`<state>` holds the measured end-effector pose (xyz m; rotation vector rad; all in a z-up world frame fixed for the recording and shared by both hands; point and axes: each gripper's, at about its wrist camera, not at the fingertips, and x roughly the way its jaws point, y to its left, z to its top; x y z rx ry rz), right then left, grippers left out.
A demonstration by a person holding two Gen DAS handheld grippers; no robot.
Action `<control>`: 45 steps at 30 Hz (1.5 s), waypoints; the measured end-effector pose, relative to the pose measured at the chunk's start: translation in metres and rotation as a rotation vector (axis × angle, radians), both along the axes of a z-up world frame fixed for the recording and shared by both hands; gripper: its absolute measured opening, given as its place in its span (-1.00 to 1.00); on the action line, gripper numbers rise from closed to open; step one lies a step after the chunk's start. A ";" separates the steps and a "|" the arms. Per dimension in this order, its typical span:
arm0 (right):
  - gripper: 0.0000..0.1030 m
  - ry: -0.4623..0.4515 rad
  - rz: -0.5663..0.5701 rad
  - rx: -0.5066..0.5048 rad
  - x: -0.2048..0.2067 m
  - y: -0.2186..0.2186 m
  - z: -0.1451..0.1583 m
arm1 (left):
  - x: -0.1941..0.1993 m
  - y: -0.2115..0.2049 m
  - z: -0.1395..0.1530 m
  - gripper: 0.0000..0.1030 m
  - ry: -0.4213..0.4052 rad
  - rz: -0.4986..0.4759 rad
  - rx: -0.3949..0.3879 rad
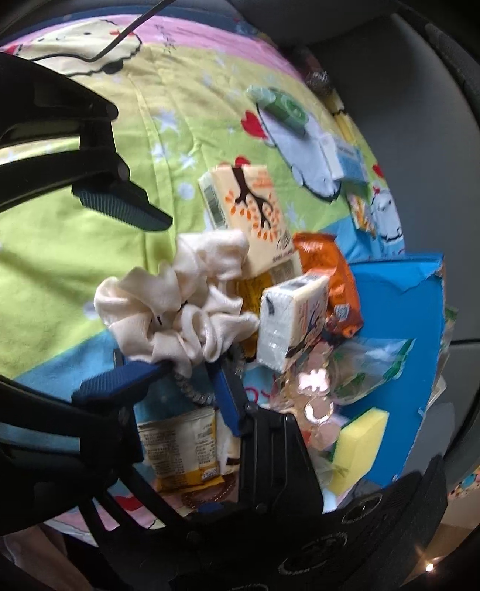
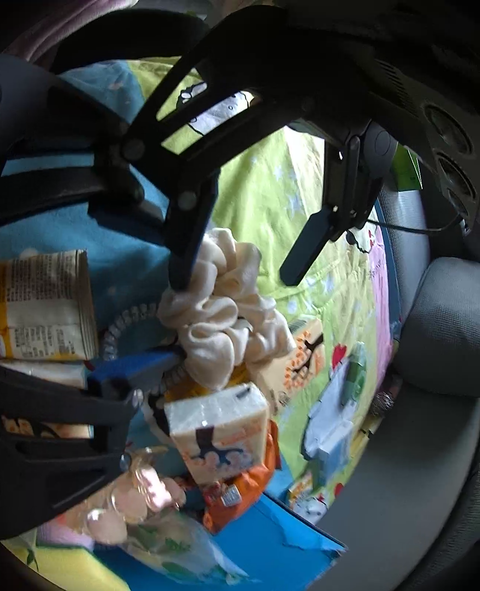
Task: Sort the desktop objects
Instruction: 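Move the open left gripper down toward the cream fabric scrunchie, then close the left gripper on the cream scrunchie, then lift the scrunchie with the left gripper and carry it over the blue box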
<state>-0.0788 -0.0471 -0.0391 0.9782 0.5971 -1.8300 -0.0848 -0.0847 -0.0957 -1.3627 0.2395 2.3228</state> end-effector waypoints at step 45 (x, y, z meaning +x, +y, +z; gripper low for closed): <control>-0.86 -0.106 -0.080 -0.171 -0.023 -0.004 0.021 | -0.007 -0.013 -0.002 -0.67 0.011 -0.056 0.026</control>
